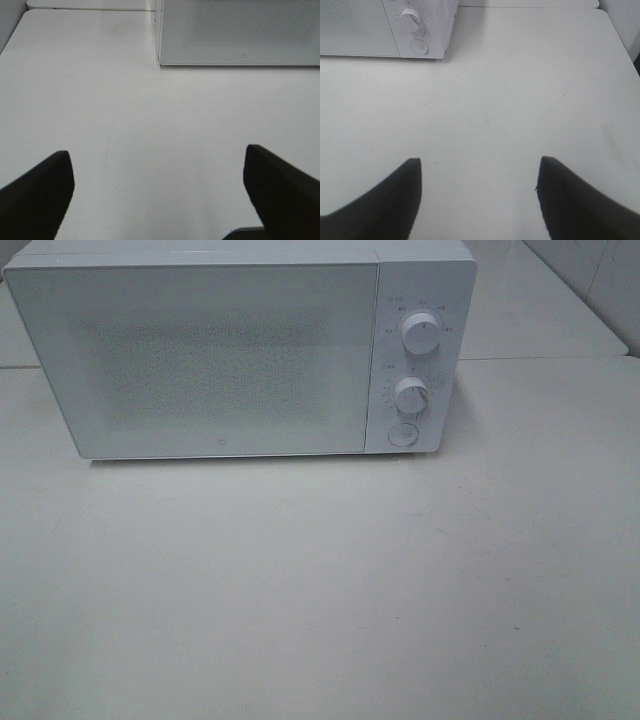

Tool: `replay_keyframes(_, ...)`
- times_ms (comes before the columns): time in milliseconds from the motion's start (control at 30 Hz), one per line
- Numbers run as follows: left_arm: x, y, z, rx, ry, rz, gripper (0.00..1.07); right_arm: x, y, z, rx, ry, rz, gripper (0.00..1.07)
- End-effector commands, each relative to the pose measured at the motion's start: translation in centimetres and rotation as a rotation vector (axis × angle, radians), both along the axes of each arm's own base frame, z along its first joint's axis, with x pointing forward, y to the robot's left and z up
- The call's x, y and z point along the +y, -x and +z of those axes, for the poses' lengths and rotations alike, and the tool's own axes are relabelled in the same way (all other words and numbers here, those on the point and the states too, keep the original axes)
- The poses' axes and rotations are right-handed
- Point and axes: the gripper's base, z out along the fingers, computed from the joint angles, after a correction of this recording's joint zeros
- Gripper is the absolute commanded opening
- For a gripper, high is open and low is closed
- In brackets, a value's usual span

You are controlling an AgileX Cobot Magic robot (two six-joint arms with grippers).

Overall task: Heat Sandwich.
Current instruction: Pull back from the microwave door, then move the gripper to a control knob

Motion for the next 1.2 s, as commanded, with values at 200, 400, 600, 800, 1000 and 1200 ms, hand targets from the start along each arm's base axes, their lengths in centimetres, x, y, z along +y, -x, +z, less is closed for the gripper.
replay_keyframes(200, -0.06, 0.29, 0.09, -0.037, 0.011, -0.006, 0.84, -0.03, 0.3, -0.04, -0.025, -0.003, -0.005, 0.65)
replay_keyframes(400, -0.06, 0.29, 0.09, -0.037, 0.011, -0.006, 0.84, -0.03, 0.3, -0.04, -0.025, -0.003, -0.005, 0.65)
replay_keyframes(600, -0.06, 0.29, 0.09, -0.037, 0.011, -0.006, 0.84, -0.03, 0.3, -0.04, -0.025, -0.003, -0.005, 0.65)
replay_keyframes(800, -0.06, 0.29, 0.09, -0.037, 0.011, -0.006, 0.84, -0.03, 0.3, -0.04, -0.025, -0.003, -0.005, 0.65)
replay_keyframes(1000, -0.06, 0.29, 0.09, -0.037, 0.011, -0.006, 0.84, -0.03, 0.3, -0.04, -0.025, -0.003, -0.005, 0.65)
replay_keyframes(1200, -0.06, 0.29, 0.09, -0.037, 0.011, -0.006, 0.84, -0.02, 0.3, -0.04, -0.025, -0.004, -0.004, 0.65)
